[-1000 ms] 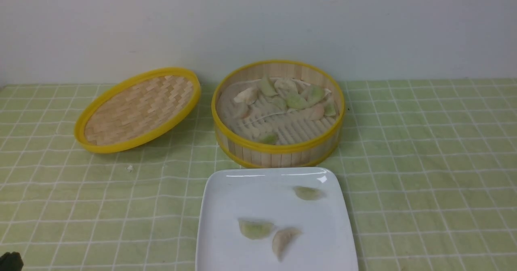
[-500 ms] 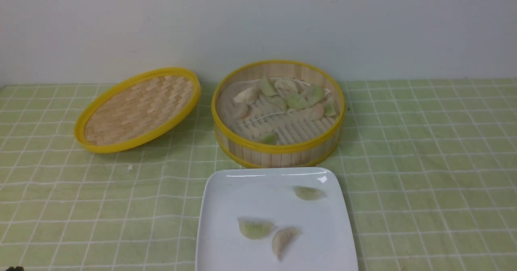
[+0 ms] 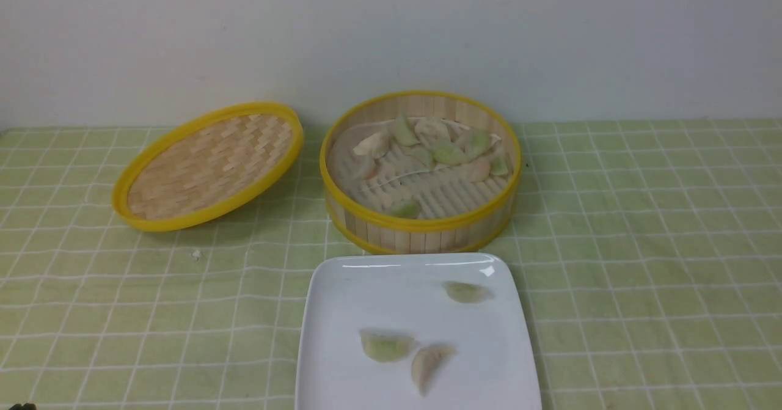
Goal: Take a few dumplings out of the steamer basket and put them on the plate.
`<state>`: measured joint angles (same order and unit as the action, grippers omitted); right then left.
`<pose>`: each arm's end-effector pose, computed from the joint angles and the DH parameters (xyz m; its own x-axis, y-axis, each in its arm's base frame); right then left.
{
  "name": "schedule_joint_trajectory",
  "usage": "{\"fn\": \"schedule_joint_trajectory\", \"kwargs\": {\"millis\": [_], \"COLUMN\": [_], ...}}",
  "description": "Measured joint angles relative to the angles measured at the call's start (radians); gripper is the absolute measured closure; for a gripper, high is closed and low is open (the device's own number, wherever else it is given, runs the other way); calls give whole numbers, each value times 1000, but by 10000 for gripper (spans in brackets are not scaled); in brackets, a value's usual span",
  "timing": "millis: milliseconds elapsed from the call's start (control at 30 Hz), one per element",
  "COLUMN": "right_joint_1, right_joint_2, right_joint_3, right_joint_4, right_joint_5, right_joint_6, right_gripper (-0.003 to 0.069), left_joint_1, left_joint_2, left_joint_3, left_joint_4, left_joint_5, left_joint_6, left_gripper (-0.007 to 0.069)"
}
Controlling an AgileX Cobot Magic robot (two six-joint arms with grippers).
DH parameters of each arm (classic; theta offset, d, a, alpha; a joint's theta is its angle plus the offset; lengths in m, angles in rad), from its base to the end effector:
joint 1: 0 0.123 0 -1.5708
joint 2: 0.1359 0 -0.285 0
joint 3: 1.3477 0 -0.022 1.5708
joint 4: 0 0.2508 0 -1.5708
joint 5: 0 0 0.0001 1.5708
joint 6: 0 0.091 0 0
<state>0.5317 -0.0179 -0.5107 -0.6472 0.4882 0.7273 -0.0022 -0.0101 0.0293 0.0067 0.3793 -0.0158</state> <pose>0.0081 -0.0251 0.3379 0.1479 0.2408 -0.9592 -0.2712 0.9426 0.1949 0.0526 0.0001 0.1698 -0.3063 -0.0089 -0.9519 -0.0031 1.0000 -0.0084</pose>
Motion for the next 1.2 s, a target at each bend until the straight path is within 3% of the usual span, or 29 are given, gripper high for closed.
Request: {"fn": "schedule_joint_trajectory", "kwargs": {"millis": [233,367,633,767,900,1033,1200], "right_joint_1": [0,0,0,0,0,-92,-326], "right_joint_2": [0,0,0,0,-1,-2,-2], "right_joint_3": [0,0,0,0,6,55,230], "right_joint_4": [0,62,509,613,638,647,641], "right_joint_5": [0,0,0,1,5,3,4], "right_joint_6": [1,-22,-465,-578,-608,-617,-620], "right_gripper": [673,673,673,673,673,673,673], "left_joint_1": [0,0,0,0,0,0,0], "left_joint_2": [0,0,0,0,0,0,0], "left_joint_3": [0,0,0,0,0,0,0], "left_joint_4": [0,0,0,0,0,0,0], "left_joint_5": [0,0,0,0,0,0,0], "left_joint_6": [0,0,0,0,0,0,0], "left_gripper": [631,631,631,631,631,631,631]}}
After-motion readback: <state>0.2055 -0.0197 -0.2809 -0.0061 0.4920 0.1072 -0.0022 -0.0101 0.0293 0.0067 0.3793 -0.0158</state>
